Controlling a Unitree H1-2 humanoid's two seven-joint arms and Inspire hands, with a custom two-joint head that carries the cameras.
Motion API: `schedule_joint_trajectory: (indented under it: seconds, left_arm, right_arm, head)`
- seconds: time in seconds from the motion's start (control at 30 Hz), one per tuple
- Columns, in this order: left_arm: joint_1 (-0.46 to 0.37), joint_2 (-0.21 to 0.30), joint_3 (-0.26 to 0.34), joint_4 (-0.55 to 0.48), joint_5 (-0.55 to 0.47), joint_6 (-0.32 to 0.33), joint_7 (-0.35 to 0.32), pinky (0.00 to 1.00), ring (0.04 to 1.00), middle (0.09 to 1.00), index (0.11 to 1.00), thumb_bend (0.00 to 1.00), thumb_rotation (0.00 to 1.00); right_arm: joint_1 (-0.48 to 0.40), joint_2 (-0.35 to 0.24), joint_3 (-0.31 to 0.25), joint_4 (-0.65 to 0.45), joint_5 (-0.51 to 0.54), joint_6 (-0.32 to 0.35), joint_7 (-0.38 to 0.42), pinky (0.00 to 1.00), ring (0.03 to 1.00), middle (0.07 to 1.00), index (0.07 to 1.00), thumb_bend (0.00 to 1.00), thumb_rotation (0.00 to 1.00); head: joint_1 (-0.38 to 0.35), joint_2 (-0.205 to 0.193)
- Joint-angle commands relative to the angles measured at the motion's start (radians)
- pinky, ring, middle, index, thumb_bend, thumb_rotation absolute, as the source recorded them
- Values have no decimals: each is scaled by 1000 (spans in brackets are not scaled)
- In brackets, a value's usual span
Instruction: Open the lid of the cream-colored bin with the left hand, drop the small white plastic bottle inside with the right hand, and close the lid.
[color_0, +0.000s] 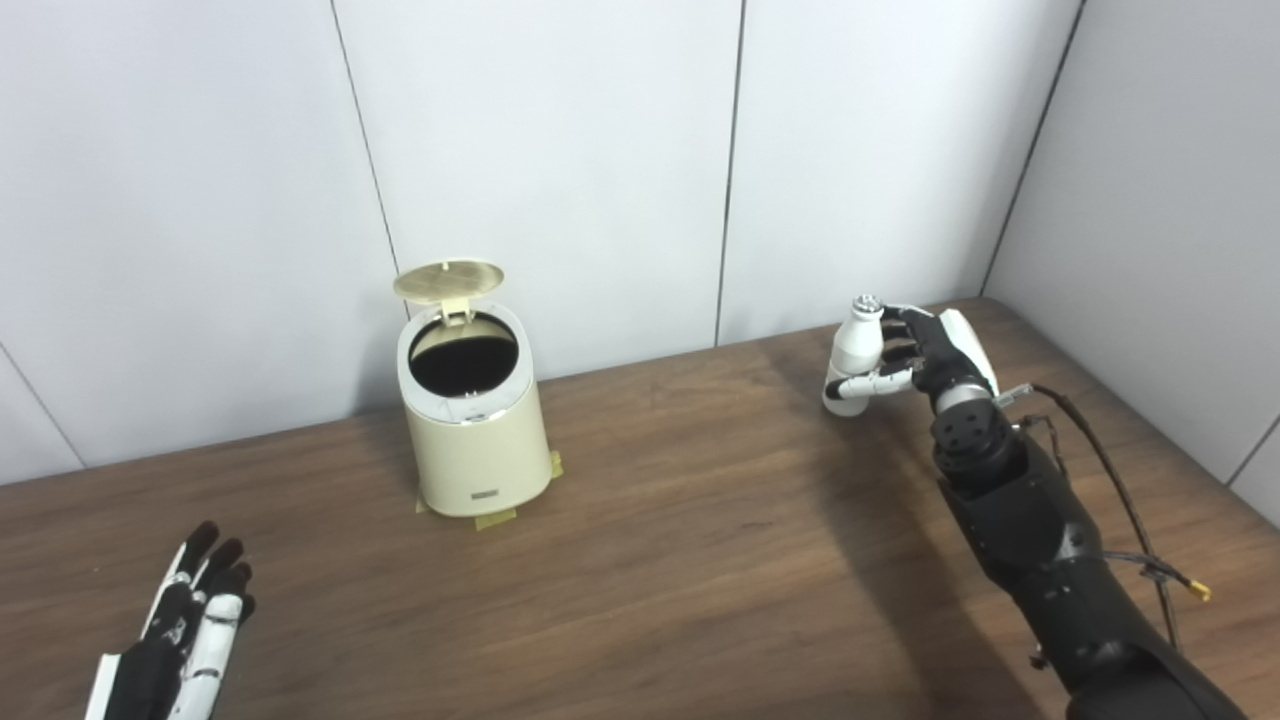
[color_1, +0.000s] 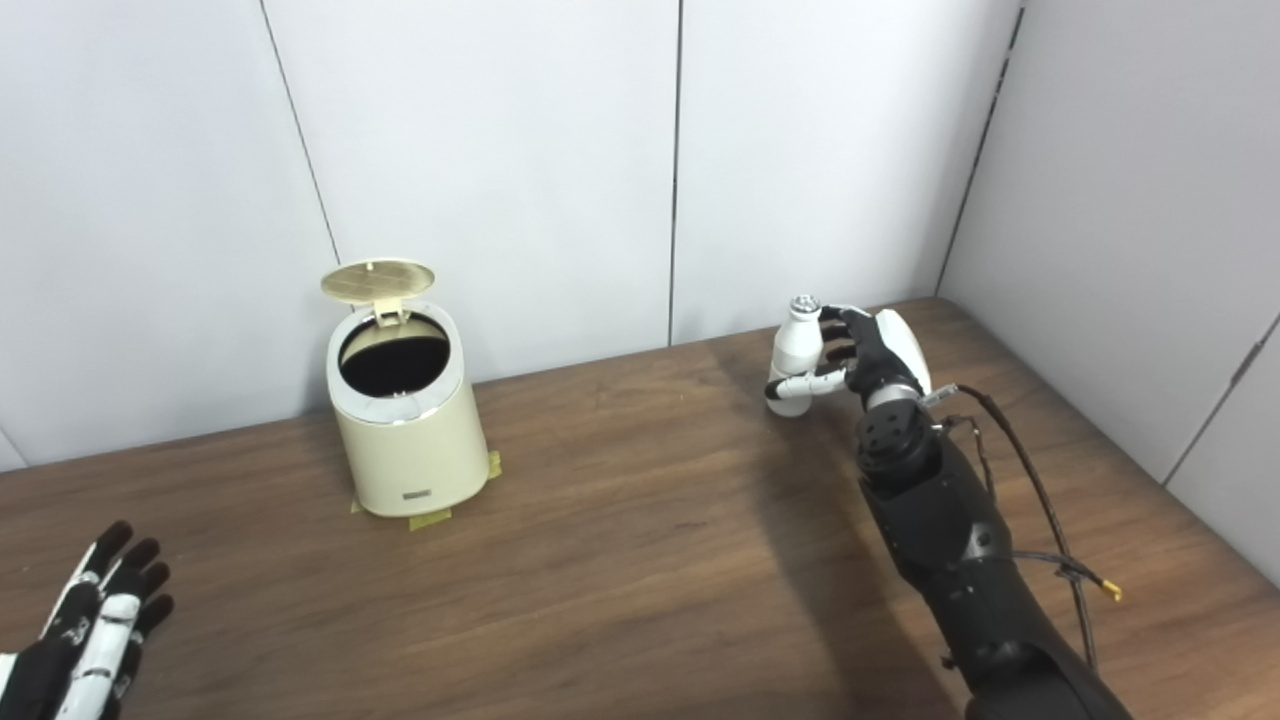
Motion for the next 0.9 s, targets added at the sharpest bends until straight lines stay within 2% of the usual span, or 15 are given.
schedule_joint_trajectory:
  seconds: [0.0, 0.1, 0.13, 0.17, 0.2, 0.23, 0.33, 0.4, 0.7, 0.87]
  left_arm:
    - [-20, 10, -3, -13, -4, -29, -4, 935, 940, 946, 1000, 363, 612]
    - [-20, 10, -4, -12, 0, -32, -2, 923, 935, 940, 1000, 362, 605]
    - [-19, 9, -4, -10, -2, -35, -2, 921, 933, 937, 999, 363, 596]
    - [-17, 7, -3, -9, -4, -37, -1, 921, 932, 935, 997, 366, 583]
    - [-16, 6, -3, -9, -5, -38, 0, 921, 931, 933, 995, 367, 574]
    - [-14, 4, -2, -9, -7, -38, 1, 923, 929, 930, 994, 373, 557]
    - [-10, -1, -1, -7, -5, -42, 5, 916, 922, 923, 985, 378, 526]
    - [-10, -3, -1, -5, -4, -45, 7, 910, 918, 919, 980, 384, 510]
    - [-6, -4, -1, -1, -9, -53, 4, 907, 915, 909, 972, 395, 486]
    - [-2, -8, 0, 2, -12, -57, 5, 920, 915, 912, 977, 406, 474]
  right_arm:
    - [-62, -29, -10, -15, -13, -52, -30, 619, 699, 747, 770, 828, 60]
    - [-68, -26, -14, 5, -16, -70, -53, 591, 651, 687, 705, 810, 35]
    - [-71, -23, -19, 13, -16, -74, -66, 556, 612, 639, 619, 705, 67]
    - [-75, -21, -22, 25, -16, -83, -79, 504, 562, 561, 568, 618, 51]
    - [-78, -20, -24, 34, -15, -89, -88, 467, 529, 504, 546, 574, 26]
    - [-80, -20, -23, 39, -18, -94, -97, 391, 456, 453, 531, 542, 8]
    - [-82, -23, -17, 43, -22, -91, -105, 337, 402, 428, 522, 529, 1]
    - [-82, -26, -15, 47, -21, -90, -103, 329, 401, 427, 511, 528, 0]
    - [-73, -22, -26, 33, -11, -74, -98, 415, 485, 501, 479, 529, 0]
    - [-55, -27, -15, -13, -16, -71, -78, 398, 459, 476, 489, 531, 0]
  head:
    - [-1, 1]
    - [-1, 1]
    - [1, 5]
    - [1, 5]
    - [1, 5]
    - [1, 6]
    - [1, 6]
    - [3, 6]
    - [0, 8]
    - [9, 8]
